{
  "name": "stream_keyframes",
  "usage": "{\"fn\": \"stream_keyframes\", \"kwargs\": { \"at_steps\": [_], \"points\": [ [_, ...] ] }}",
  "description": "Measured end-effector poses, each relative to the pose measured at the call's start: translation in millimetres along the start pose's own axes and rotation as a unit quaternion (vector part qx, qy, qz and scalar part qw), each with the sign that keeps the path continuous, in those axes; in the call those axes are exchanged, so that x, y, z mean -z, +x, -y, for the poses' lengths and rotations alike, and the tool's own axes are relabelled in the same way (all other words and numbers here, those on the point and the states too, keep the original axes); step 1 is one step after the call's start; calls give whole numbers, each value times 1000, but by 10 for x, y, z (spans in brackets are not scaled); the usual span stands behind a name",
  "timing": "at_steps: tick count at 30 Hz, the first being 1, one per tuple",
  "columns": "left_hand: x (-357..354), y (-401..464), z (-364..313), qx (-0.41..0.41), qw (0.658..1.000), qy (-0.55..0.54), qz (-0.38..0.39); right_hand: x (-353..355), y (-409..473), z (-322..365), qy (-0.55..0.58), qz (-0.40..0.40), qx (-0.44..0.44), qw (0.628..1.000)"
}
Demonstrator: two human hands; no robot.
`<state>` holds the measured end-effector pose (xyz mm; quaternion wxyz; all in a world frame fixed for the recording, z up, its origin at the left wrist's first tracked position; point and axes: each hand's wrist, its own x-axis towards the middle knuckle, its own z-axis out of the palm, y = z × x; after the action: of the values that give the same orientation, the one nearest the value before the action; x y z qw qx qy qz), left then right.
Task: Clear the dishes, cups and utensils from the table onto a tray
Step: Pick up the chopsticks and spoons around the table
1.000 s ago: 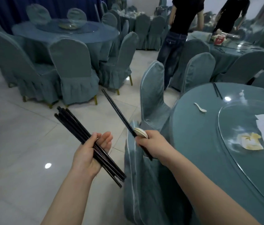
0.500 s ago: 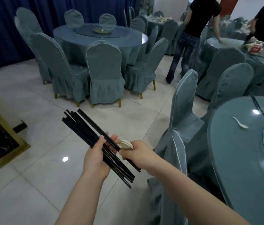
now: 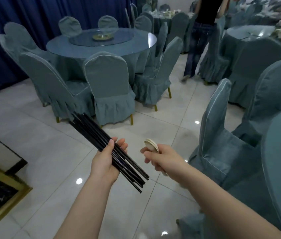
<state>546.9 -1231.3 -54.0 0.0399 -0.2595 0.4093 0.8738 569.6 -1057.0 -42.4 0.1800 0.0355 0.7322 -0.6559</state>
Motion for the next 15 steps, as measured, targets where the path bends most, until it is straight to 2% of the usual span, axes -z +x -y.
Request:
{"fn": "stream_keyframes", "kwargs": {
  "at_steps": [8, 15],
  "points": [
    [-1122, 1066, 78, 58, 996, 17, 58, 1198, 713, -75, 150, -185, -29, 971],
    [-2491, 1734, 530, 142, 970, 47, 193, 2253, 773, -133, 207, -379, -14, 902]
  ]
}}
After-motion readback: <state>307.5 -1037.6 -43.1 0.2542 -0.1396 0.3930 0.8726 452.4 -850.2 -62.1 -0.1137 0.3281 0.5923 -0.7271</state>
